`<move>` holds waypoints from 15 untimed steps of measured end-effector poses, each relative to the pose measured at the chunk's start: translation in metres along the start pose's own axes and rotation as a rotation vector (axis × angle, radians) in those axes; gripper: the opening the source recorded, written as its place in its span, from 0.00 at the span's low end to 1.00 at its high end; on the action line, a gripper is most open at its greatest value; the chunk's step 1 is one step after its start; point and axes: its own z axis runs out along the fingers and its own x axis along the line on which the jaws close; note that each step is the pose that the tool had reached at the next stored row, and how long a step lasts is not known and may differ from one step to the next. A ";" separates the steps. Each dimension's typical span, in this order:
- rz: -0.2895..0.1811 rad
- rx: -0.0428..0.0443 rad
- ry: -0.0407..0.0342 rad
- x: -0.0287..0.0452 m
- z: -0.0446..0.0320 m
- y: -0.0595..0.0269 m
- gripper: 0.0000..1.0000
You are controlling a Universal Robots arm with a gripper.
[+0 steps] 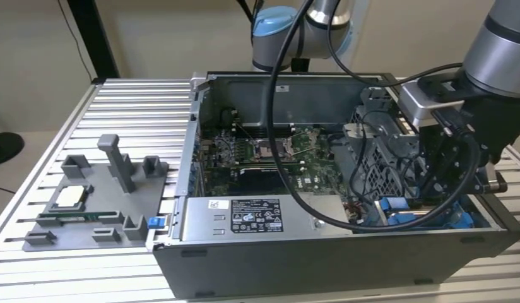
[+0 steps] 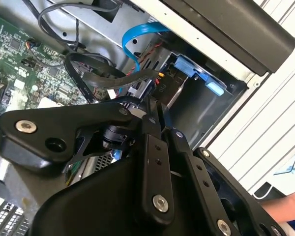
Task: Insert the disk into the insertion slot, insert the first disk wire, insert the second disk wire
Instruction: 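Insert the second disk wire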
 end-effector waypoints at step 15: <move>0.000 0.0002 -0.0003 -0.0012 0.0047 -0.0003 0.00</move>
